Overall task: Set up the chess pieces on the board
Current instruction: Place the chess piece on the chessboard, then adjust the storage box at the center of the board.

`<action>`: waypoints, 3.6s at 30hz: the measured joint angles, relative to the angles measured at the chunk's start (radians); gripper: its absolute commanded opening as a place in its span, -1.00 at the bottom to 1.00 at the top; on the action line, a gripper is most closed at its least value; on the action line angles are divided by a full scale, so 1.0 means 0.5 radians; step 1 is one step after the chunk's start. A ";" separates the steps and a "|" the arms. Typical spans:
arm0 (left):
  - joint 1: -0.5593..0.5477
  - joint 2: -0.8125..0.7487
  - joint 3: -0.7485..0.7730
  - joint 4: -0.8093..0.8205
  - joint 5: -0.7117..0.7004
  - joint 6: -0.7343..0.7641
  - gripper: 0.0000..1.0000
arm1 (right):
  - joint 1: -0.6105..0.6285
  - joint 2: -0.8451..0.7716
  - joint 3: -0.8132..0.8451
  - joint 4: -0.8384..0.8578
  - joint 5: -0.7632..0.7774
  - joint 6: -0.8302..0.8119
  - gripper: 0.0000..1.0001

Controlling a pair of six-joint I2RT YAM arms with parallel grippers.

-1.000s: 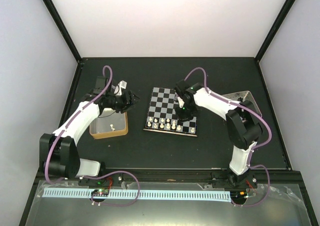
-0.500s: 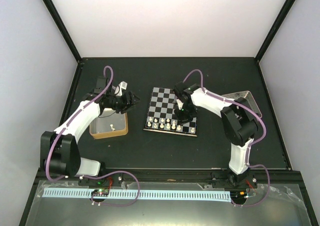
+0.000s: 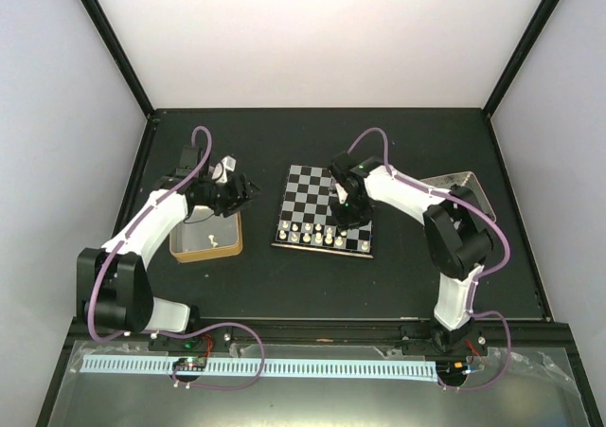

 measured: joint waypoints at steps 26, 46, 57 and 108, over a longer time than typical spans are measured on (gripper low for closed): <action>0.169 0.369 0.201 -0.564 -1.232 0.570 0.31 | 0.001 -0.229 0.072 0.293 -0.032 0.095 -0.19; 0.130 0.961 0.704 -0.698 -1.791 1.164 0.64 | 0.000 -0.207 0.262 0.243 -0.141 0.086 -0.20; 0.008 1.070 0.881 -0.716 -2.050 1.211 0.66 | 0.000 -0.206 0.261 0.246 -0.148 0.088 -0.20; -0.025 1.037 0.750 -0.877 -2.328 0.975 -0.87 | 0.000 -0.199 0.273 0.248 -0.149 0.101 -0.22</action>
